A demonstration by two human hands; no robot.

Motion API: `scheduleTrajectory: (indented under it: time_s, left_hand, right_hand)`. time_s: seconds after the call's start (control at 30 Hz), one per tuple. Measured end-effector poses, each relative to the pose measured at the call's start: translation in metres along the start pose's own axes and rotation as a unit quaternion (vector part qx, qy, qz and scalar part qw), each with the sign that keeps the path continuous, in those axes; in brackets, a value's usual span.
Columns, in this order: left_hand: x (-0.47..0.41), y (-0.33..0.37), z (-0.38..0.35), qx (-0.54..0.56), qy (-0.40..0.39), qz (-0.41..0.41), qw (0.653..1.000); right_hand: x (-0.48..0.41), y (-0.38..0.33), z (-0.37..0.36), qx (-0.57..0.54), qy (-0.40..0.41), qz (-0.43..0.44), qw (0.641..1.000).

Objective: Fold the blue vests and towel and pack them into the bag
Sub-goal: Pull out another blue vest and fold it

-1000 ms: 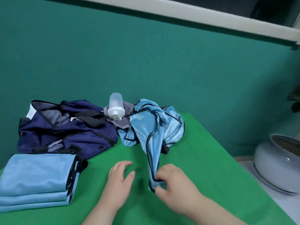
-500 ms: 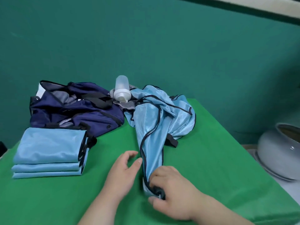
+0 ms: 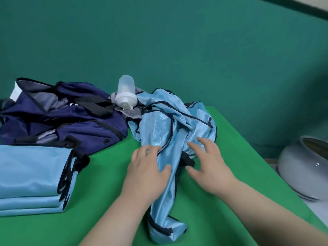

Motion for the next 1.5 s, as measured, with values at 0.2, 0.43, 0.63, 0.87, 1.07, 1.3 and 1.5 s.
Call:
scheduleTrajectory:
  time_s: [0.2, 0.43, 0.63, 0.87, 1.07, 1.3, 1.5]
  left_hand:
    - [-0.061, 0.013, -0.032, -0.109, 0.01, -0.048, 0.993]
    - [-0.095, 0.002, -0.063, -0.214, -0.079, -0.015, 0.974]
    - [-0.087, -0.015, -0.022, -0.203, -0.026, -0.007, 0.979]
    - [-0.045, -0.022, 0.025, -0.155, 0.016, 0.029, 0.987]
    - [-0.021, -0.022, 0.064, -0.125, 0.053, 0.06, 0.989]
    - [0.008, 0.001, 0.097, -0.071, 0.05, 0.061, 0.994]
    - [0.042, 0.027, 0.137, -0.025, 0.067, 0.052, 0.996]
  right_hand:
    - [-0.043, 0.023, -0.013, 0.032, -0.016, -0.011, 0.999]
    - [-0.088, 0.043, -0.035, 0.056, -0.034, -0.009, 0.998]
    - [-0.119, 0.064, -0.046, 0.043, -0.035, -0.003, 0.998]
    - [-0.143, 0.068, -0.056, 0.052, -0.069, 0.005, 0.996]
    - [-0.124, 0.072, -0.046, 0.094, -0.103, -0.013, 0.99]
    - [-0.075, -0.013, 0.002, 0.006, -0.068, 0.055, 0.996]
    - [-0.011, -0.097, 0.045, -0.159, -0.094, 0.183, 0.966]
Point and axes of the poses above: each hand's wrist, its own x-axis away from the middle knuckle, its own z-axis out of the back of the hand, y = z × x, the point moved 9 cm from there along -x, towards the middle knuckle, and after that the axes turned 6 degrees about y, right-handed, at the moved point
